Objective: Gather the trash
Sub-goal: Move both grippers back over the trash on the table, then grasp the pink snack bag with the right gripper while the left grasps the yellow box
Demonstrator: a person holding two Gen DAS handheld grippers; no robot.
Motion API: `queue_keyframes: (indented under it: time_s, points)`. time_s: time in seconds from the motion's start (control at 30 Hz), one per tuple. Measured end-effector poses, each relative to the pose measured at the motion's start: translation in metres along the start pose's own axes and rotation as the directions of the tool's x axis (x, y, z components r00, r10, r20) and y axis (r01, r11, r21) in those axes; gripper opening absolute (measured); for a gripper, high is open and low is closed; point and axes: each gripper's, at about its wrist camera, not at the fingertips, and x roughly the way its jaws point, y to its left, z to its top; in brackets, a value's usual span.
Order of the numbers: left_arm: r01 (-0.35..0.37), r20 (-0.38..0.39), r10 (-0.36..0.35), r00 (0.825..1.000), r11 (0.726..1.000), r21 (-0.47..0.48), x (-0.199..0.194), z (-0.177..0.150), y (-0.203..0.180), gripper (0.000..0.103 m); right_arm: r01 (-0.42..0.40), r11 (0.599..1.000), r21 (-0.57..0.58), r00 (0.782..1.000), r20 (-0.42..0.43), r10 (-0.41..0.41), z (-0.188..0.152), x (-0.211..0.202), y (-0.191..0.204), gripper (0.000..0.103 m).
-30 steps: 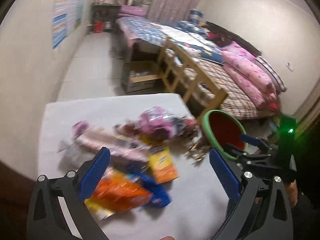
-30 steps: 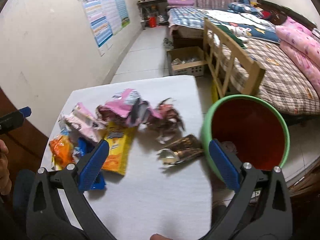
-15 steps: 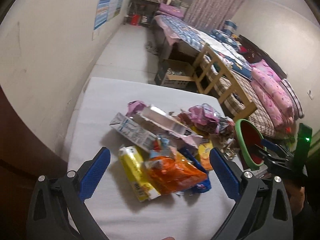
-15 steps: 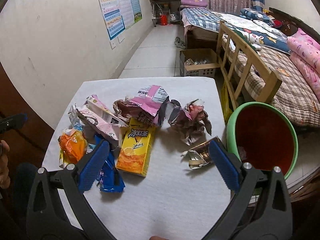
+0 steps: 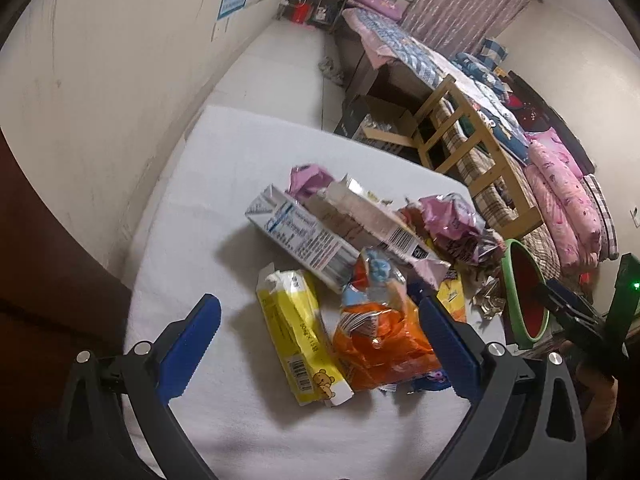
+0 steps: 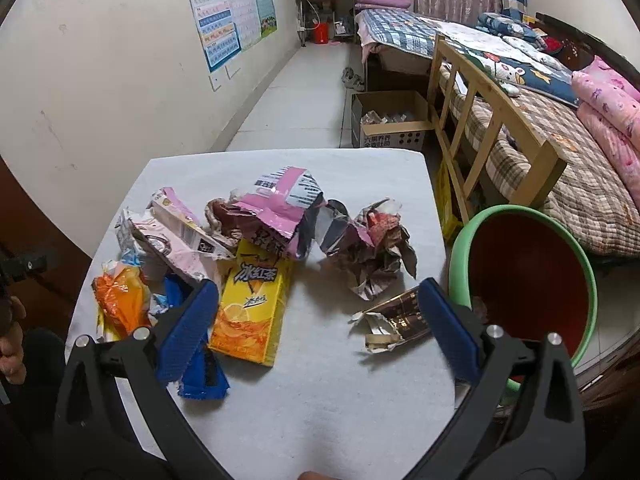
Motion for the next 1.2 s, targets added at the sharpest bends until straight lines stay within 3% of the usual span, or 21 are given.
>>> queue_keyframes:
  time_s: [0.27,0.4,0.5,0.63,0.73,0.93,1.13,1.2]
  points:
    - [-0.050,-0.068,0.046,0.997,0.997,-0.051,0.026,-0.015,0.015,0.094,0.016,1.000,0.004,0.999,-0.031,-0.016,0.002,0.023,-0.008,0.098]
    - [-0.074,-0.127,0.066,0.990,0.996,-0.057,0.043,-0.027,0.018,0.083,0.016,1.000,-0.001,0.999,-0.045,-0.016,0.002,0.034,-0.007,0.098]
    - [-0.068,-0.132,0.056,0.990,0.994,-0.088,0.048,-0.032,0.022,0.079,0.018,1.000,-0.002,0.998,-0.055,-0.018,0.002,0.041,-0.008,0.098]
    - [-0.065,-0.049,0.056,0.997,0.976,-0.208,0.036,-0.032,0.037,0.073,0.025,1.000,0.000,0.998,-0.054,-0.024,0.005,0.045,-0.009,0.098]
    - [-0.046,-0.082,0.027,0.996,0.969,-0.242,0.042,-0.033,0.043,0.073,0.027,1.000,0.001,0.998,-0.059,-0.027,0.005,0.046,-0.011,0.098]
    - [0.001,-0.156,-0.033,0.987,0.980,-0.199,0.054,-0.047,0.029,0.074,0.032,0.999,-0.001,0.997,-0.068,-0.032,0.006,0.052,-0.014,0.098]
    - [-0.047,-0.176,0.017,0.984,0.985,-0.166,0.066,-0.051,0.022,0.073,0.042,0.999,-0.003,0.996,-0.073,-0.042,0.009,0.060,-0.018,0.098]
    - [-0.054,-0.178,0.025,0.984,0.985,-0.165,0.068,-0.050,0.022,0.066,0.044,0.999,-0.001,0.996,-0.077,-0.044,0.011,0.065,-0.021,0.098]
